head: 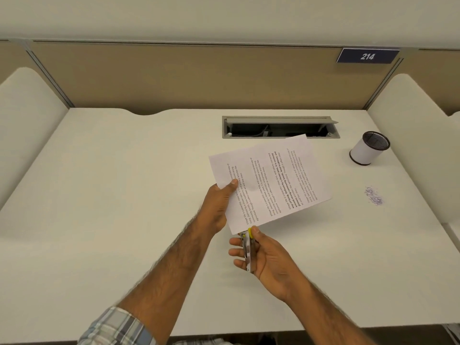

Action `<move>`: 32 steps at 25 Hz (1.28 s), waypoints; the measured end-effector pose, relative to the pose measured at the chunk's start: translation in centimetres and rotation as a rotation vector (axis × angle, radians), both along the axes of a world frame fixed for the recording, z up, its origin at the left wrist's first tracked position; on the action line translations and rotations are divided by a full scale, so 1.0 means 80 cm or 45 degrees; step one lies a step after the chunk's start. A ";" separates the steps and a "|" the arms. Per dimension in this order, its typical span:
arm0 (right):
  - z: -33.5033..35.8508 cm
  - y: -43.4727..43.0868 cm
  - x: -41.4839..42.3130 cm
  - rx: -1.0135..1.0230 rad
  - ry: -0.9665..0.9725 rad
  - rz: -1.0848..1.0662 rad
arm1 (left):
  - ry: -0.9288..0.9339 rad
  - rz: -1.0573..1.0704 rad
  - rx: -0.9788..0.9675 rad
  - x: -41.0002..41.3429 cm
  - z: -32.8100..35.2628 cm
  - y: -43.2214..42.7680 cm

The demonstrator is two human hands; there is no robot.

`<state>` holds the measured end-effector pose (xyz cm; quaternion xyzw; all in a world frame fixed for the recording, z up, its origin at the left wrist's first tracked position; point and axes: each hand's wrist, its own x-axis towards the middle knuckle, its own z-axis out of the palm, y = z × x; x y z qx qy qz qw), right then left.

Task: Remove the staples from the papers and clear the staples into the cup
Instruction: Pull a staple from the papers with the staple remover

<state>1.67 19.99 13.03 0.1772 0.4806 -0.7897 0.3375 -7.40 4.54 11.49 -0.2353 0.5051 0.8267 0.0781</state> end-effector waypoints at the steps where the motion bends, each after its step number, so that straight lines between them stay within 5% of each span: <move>1: 0.001 0.000 0.000 0.011 -0.001 -0.004 | 0.000 -0.001 -0.001 0.001 0.000 0.001; 32: -0.010 -0.019 -0.015 0.201 0.014 -0.048 | 0.004 -0.047 0.057 0.005 0.001 0.018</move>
